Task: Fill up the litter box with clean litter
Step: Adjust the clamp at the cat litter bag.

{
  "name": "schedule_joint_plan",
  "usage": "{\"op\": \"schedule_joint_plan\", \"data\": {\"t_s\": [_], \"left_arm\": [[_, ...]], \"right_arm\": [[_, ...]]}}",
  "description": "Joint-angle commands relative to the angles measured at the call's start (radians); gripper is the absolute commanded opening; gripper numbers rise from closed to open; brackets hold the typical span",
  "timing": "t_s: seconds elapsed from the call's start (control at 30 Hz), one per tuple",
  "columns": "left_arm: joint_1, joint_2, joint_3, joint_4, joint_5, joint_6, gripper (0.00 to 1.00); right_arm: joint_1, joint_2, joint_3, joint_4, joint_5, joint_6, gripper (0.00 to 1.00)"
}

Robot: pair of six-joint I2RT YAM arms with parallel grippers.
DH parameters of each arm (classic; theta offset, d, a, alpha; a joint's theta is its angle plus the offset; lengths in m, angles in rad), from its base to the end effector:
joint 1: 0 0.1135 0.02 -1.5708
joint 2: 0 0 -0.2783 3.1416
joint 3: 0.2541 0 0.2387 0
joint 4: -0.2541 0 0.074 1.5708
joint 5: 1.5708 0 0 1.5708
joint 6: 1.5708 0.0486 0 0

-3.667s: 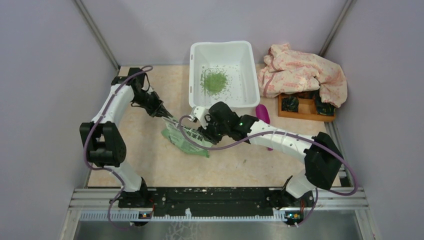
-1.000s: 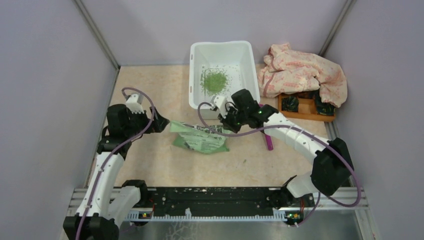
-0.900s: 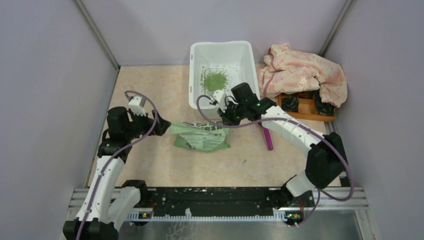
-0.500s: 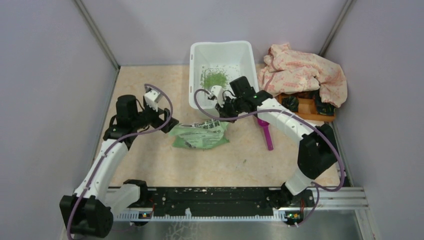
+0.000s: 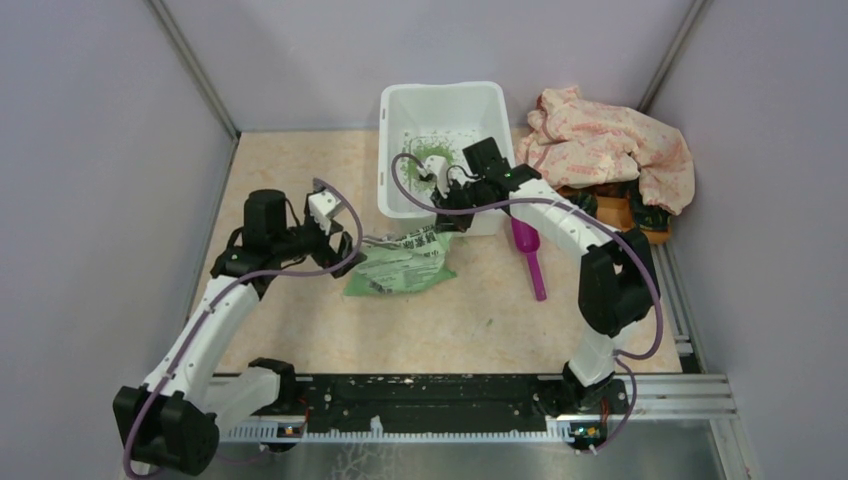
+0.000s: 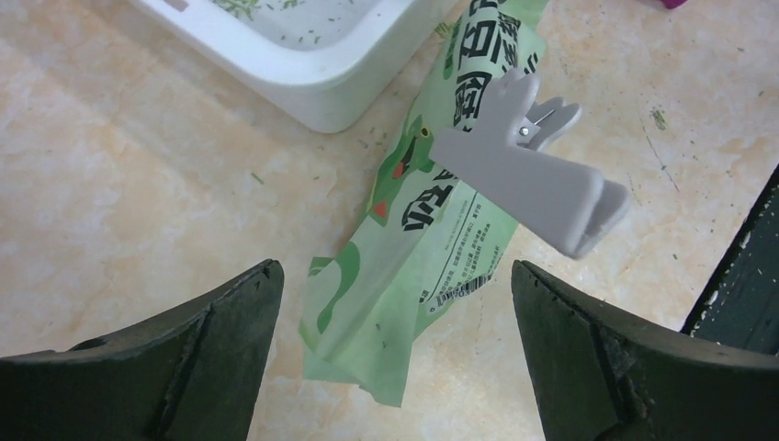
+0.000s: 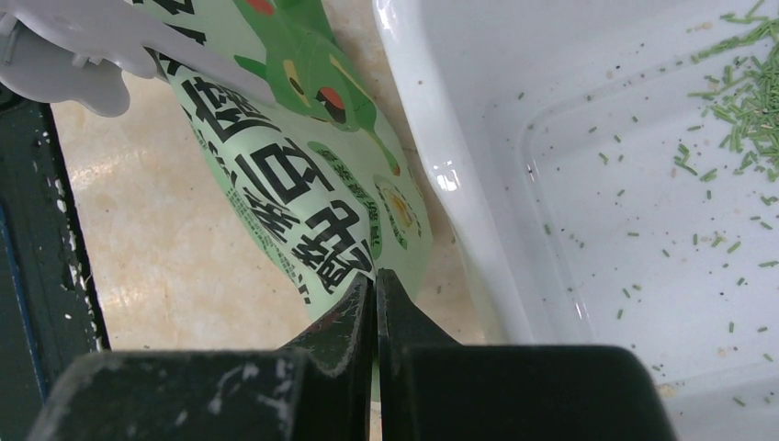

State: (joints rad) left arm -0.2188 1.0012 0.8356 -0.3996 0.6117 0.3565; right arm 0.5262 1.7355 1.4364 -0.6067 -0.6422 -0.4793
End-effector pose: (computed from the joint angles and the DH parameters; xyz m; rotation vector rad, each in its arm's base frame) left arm 0.1929 -0.0715 0.3080 0.9192 1.8572 -0.5659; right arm 0.3086 0.2129 0.2884 -1.3850 1.9519 0.8099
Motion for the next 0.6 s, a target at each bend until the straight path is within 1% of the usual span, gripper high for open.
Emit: {"op": "schedule_joint_plan", "data": {"t_s": [0.0, 0.1, 0.17, 0.3, 0.37, 0.4, 0.43, 0.47, 0.5, 0.53, 0.57], "left_arm": [[-0.045, 0.073, 0.02, -0.025, 0.018, 0.052, 0.98], [-0.066, 0.118, 0.026, -0.038, -0.023, 0.06, 0.97], [-0.068, 0.12, 0.016, -0.029, -0.036, 0.056, 0.96], [-0.068, 0.104, -0.01, -0.007, -0.123, 0.034, 0.95], [-0.065, 0.104, -0.012, -0.003, -0.155, 0.01, 0.91], [-0.061, 0.102, -0.015, 0.0, -0.156, 0.005, 0.87], [-0.058, 0.103, -0.018, 0.002, -0.147, 0.0, 0.79], [-0.056, 0.106, -0.018, 0.003, -0.134, -0.003, 0.6], [-0.051, 0.111, -0.018, 0.006, -0.131, -0.009, 0.4], [-0.047, 0.118, -0.018, 0.009, -0.138, -0.015, 0.25], [-0.044, 0.124, -0.017, 0.011, -0.153, -0.022, 0.2]], "right_arm": [[-0.006, -0.009, 0.068, 0.066, -0.095, 0.003, 0.0], [-0.011, -0.015, 0.069, 0.073, -0.1, 0.007, 0.0], [-0.019, -0.017, 0.065, 0.076, -0.105, 0.011, 0.0], [-0.031, -0.032, 0.032, 0.09, -0.085, 0.018, 0.0], [-0.037, -0.05, 0.0, 0.114, -0.083, 0.029, 0.0], [-0.039, -0.06, -0.014, 0.126, -0.083, 0.036, 0.0], [-0.04, -0.069, -0.029, 0.135, -0.079, 0.042, 0.0], [-0.041, -0.078, -0.042, 0.142, -0.078, 0.046, 0.0], [-0.043, -0.083, -0.054, 0.145, -0.076, 0.05, 0.0], [-0.044, -0.092, -0.067, 0.152, -0.073, 0.055, 0.0], [-0.047, -0.099, -0.079, 0.159, -0.071, 0.058, 0.0]]}}
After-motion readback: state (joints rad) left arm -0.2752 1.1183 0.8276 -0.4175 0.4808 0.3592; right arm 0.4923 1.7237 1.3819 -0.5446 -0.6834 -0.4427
